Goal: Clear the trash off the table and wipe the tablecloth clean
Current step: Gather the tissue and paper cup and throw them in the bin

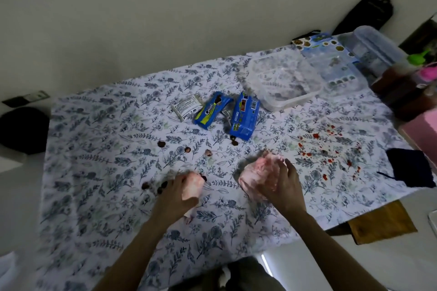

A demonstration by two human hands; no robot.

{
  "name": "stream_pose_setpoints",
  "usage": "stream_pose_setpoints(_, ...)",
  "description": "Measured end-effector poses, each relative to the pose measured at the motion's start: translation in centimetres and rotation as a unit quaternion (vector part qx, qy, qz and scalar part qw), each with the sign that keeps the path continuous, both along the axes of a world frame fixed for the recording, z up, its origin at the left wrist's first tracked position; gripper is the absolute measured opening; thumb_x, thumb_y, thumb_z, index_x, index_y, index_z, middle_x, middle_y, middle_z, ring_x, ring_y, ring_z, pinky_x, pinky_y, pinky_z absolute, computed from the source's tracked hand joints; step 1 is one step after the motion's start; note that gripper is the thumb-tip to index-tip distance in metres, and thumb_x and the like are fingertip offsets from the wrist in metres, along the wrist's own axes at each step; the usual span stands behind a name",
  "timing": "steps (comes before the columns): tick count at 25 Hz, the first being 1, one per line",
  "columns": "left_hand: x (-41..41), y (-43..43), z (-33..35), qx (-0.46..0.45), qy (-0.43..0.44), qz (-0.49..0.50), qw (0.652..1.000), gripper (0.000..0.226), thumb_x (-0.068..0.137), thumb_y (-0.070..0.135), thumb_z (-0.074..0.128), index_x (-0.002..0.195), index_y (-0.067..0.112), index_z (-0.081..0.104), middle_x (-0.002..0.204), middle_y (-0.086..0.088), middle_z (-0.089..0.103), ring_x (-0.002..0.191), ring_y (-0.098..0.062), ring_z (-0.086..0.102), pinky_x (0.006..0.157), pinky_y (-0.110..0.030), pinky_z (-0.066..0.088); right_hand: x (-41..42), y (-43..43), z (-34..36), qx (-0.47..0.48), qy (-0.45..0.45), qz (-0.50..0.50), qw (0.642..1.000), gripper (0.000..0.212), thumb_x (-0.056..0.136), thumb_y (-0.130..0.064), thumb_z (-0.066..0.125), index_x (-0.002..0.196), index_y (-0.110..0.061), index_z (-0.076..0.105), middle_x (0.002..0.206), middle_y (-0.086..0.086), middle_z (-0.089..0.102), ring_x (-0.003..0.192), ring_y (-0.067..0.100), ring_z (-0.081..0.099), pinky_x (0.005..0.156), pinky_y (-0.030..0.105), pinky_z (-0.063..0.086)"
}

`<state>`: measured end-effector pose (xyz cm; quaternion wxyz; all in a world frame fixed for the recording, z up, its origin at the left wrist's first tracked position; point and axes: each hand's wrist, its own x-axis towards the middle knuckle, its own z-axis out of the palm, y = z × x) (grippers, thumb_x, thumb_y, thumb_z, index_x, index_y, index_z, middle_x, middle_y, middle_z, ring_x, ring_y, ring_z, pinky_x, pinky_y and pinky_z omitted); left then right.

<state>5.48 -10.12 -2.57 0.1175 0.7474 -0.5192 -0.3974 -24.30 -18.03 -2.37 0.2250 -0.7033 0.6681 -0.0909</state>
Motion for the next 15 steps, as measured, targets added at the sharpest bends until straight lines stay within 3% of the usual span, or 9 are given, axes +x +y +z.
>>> stream_pose_setpoints(2,-0.3,0.3,-0.2,-0.007,0.003,0.018,1.0,0.091,0.058,0.065,0.054,0.136,0.022,0.037,0.126,-0.004,0.052,0.111,-0.024,0.055,0.087,-0.039,0.051,0.3,-1.6,-0.6,0.018,0.035,0.051,0.998,0.118,0.057,-0.071,0.071,0.142,-0.006,0.022,0.142,0.029,0.033,0.129,0.044,0.04,0.1,0.058,0.042)
stream_pose_setpoints(4,-0.5,0.3,-0.1,-0.014,0.004,0.071,0.997,0.089,0.06,0.065,0.057,0.135,0.021,0.038,0.129,-0.006,0.053,0.113,-0.025,0.055,0.089,-0.042,0.052,0.7,-2.6,-1.6,0.019,0.057,0.118,0.991,0.122,0.055,-0.079,0.064,0.144,-0.01,0.019,0.143,0.025,0.032,0.131,0.041,0.038,0.103,0.057,0.041)
stream_pose_setpoints(6,-0.9,-0.1,0.4,-0.016,-0.004,0.108,0.994,0.088,0.062,0.064,0.059,0.135,0.02,0.038,0.132,-0.007,0.051,0.114,-0.026,0.053,0.092,-0.045,0.051,1.0,-3.0,-2.1,0.022,0.061,0.166,0.984,0.113,0.061,-0.068,0.07,0.145,-0.012,0.021,0.146,0.024,0.031,0.132,0.039,0.038,0.104,0.054,0.038)
stream_pose_setpoints(10,-3.4,-1.5,1.3,-0.04,0.002,0.125,0.991,0.085,0.066,0.061,0.06,0.136,0.019,0.037,0.135,-0.007,0.049,0.116,-0.025,0.052,0.092,-0.038,0.048,1.6,-4.1,-2.2,0.031,-0.004,0.221,0.975,0.08,0.076,-0.019,0.073,0.143,-0.011,0.03,0.14,0.016,0.042,0.125,0.03,0.045,0.101,0.036,0.041)
stream_pose_setpoints(13,-6.2,-2.8,1.2,-0.042,0.051,0.123,0.99,0.091,0.061,0.067,0.058,0.136,0.019,0.039,0.133,-0.006,0.051,0.112,-0.02,0.052,0.089,-0.034,0.047,2.0,-5.0,-1.9,0.04,-0.068,0.25,0.965,0.062,0.077,-0.025,0.069,0.132,-0.011,0.045,0.125,0.013,0.059,0.112,0.026,0.056,0.096,0.034,0.044)
stream_pose_setpoints(15,-8.0,-3.7,0.8,-0.04,0.1,0.147,0.983,0.091,0.059,0.065,0.06,0.135,0.019,0.041,0.132,-0.007,0.052,0.11,-0.018,0.052,0.087,-0.033,0.047,1.4,-5.2,-2.0,0.002,-0.024,0.283,0.959,0.064,0.072,-0.035,0.071,0.128,-0.012,0.051,0.121,0.011,0.061,0.112,0.029,0.057,0.096,0.041,0.046)
